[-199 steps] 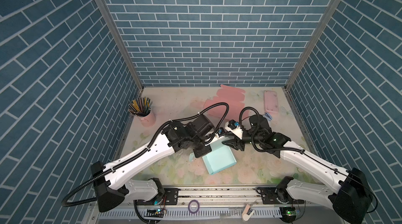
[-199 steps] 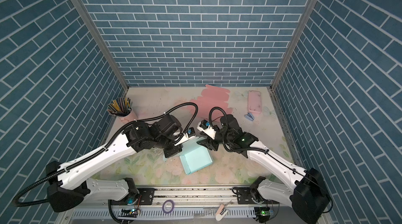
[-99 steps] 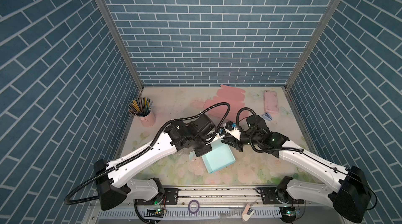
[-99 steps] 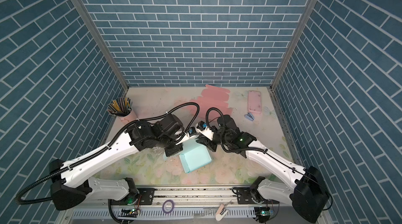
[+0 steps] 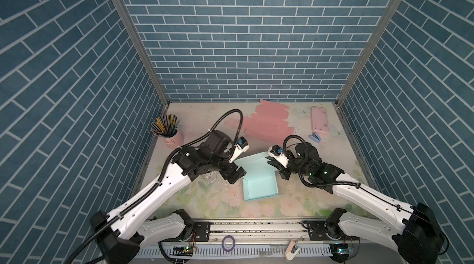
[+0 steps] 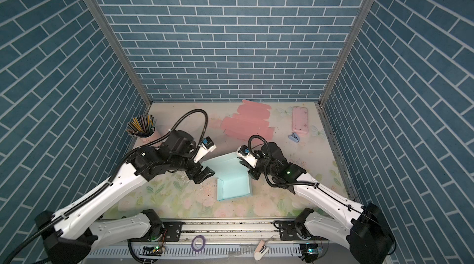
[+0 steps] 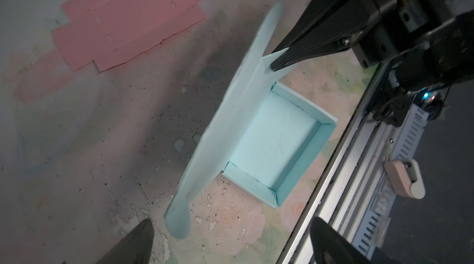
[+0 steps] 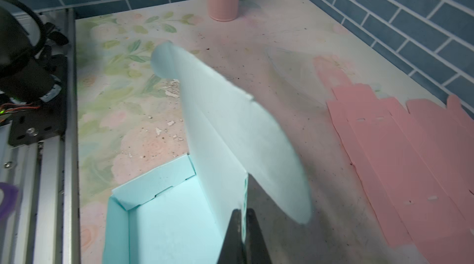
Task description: Fold the paper box
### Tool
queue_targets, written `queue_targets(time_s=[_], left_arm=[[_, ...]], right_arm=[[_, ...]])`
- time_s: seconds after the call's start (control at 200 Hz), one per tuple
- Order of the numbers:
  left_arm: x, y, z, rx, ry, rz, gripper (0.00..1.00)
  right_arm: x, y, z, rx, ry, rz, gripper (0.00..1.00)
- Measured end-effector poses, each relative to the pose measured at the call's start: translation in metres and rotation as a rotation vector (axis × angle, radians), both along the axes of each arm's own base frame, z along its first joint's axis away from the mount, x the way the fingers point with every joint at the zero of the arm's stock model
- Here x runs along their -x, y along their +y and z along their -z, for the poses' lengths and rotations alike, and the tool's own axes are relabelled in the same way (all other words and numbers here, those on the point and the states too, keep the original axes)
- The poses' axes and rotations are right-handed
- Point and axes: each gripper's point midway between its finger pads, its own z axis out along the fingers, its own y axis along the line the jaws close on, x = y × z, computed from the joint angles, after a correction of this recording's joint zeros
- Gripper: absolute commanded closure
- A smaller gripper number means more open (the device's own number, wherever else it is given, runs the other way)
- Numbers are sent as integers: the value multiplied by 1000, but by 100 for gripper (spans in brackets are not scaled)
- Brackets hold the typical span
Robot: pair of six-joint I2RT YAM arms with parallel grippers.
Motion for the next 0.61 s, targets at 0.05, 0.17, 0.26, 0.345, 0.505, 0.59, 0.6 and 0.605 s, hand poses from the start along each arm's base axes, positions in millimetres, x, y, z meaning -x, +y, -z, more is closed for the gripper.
queue_targets(time_s=[0.05,0.17,0.26,0.345,0.505,0.59,0.6,0.605], left_arm=[[0,3,2,77,4,-42,1],[-6,2,27,182,44,-132,4],[-14,0,54,245,82,-182,4],[-12,-1,82,293,113,-210,4],[-18,-6,101,352,82,-213,4],[-30,-13,97,377,32,-196,4],[-32,-13,96,381,25,-195,4],[-33,-14,96,381,23,-195,4]], right_arm=[[-6,-6,3,-14,-10,38,100],[-17,-22,4,-51,-31,117,100],[-27,-35,2,-84,-44,180,100],[-37,-49,1,-111,-46,234,100],[-46,-56,-6,-155,-44,271,100],[-45,-54,-6,-162,-41,258,100],[-45,-53,-6,-163,-39,258,100],[-45,-53,-6,-164,-37,257,100]])
